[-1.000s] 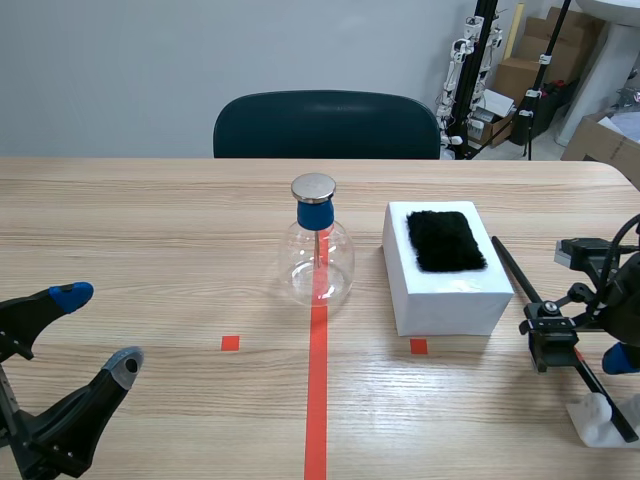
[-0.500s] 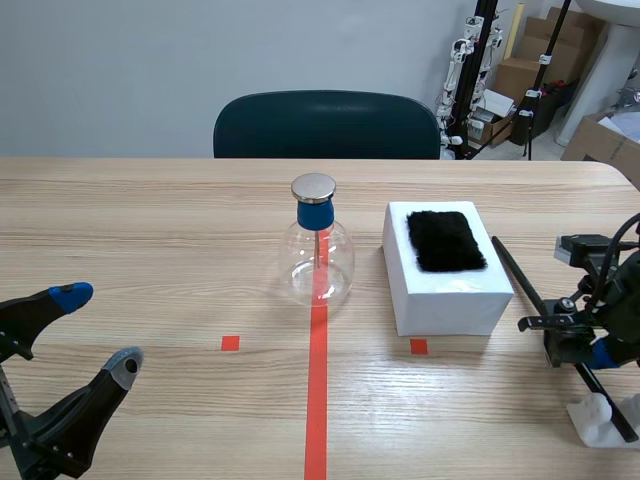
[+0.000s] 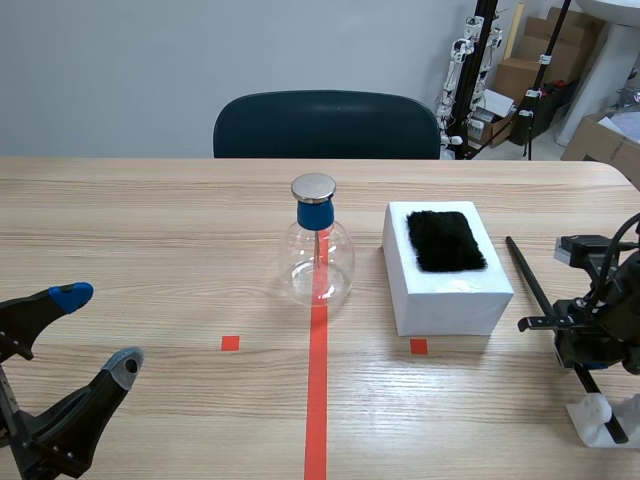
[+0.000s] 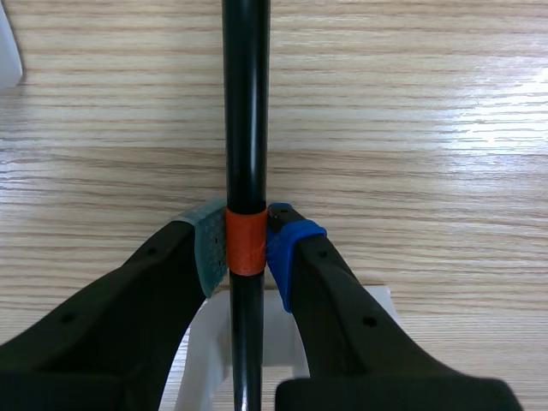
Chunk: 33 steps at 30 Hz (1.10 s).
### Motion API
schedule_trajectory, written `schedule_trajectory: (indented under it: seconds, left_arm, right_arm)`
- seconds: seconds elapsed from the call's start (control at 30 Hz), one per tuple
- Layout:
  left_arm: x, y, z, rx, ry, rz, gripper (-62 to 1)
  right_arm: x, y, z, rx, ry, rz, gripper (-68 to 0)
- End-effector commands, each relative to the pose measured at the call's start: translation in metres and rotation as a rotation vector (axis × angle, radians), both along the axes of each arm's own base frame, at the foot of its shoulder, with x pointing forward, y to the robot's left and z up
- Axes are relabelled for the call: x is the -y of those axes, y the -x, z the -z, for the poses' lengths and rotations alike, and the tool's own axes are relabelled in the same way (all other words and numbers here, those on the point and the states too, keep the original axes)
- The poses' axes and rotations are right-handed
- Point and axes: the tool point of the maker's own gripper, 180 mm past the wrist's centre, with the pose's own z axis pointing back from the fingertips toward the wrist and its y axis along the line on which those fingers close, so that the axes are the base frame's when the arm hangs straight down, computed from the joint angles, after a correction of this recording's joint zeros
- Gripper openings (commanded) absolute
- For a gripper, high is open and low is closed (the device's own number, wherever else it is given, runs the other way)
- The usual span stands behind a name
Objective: Do the electroscope experiment. pick up the black charging rod
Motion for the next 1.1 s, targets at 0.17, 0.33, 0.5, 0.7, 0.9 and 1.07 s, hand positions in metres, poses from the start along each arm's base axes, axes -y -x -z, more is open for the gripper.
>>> schedule_trajectory:
  seconds: [0.17,0.33,0.5,0.7,0.9,1.07]
  left_arm:
    - [-0.002,-0.003,-0.007,0.025,0.021,-0.01,1.4]
    - [-0.002,-0.003,-0.007,0.025,0.021,-0.01,1.4]
    - [-0.002,-0.003,-0.007,0.025,0.021,-0.01,1.4]
    - [-0.002,-0.003,-0.007,0.025,0.021,-0.01,1.4]
    - [-0.002,-0.003,-0.007,0.025,0.021,-0.01,1.4]
    - [-0.002,-0.003,-0.007,0.025,0.021,-0.01,1.4]
  right_arm:
    - [0.001,-0.014,-0.01,0.053,-0.002,0.0,-67.6]
    - [0.007,-0.012,-0.011,0.046,0.014,0.003,-67.6]
    - [0.007,-0.011,-0.011,0.039,0.015,0.004,-67.6]
    - [0.007,-0.006,-0.01,0.011,0.015,0.005,-67.6]
    - [0.014,-0.01,-0.018,0.032,0.034,-0.001,-67.6]
    - [0.016,-0.011,-0.022,0.047,0.034,0.003,-67.6]
